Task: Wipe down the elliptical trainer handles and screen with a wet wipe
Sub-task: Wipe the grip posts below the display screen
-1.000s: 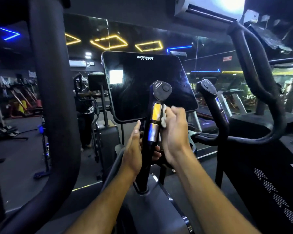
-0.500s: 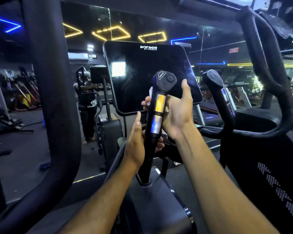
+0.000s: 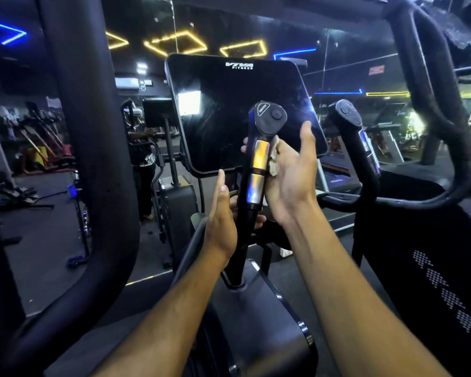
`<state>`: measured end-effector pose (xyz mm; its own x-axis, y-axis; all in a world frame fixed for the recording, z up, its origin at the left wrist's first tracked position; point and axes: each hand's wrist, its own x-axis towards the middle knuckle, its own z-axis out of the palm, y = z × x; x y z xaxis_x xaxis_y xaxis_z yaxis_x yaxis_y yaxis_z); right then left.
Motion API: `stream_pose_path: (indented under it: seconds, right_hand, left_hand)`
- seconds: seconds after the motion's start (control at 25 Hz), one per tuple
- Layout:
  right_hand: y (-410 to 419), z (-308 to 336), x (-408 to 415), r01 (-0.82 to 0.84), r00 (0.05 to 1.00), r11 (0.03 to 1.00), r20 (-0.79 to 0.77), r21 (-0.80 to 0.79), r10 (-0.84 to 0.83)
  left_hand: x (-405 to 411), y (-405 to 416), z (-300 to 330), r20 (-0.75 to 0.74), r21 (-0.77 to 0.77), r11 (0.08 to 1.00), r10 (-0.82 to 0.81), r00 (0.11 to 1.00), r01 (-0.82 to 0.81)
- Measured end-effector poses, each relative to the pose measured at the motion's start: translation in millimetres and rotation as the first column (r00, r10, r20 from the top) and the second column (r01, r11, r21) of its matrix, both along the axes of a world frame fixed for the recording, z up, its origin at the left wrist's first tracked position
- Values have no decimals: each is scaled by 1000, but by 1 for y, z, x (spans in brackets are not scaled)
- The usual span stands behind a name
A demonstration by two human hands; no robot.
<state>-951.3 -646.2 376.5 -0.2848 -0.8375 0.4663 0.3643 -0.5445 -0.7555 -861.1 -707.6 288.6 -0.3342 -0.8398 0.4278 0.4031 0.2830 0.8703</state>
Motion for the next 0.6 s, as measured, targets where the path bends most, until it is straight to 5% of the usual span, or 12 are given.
stream_pose_path:
  seconds: [0.36,0.6]
  right_hand:
    - [11,-29,4,-3,996,991,-89,137,16]
    - [0,-20,25,269,930,949,-298,161,-213]
  left_hand:
    - [0,0,2,-8,-31,996,89,996,-90]
    - [2,13,5,70,-119,985,137,988,-128]
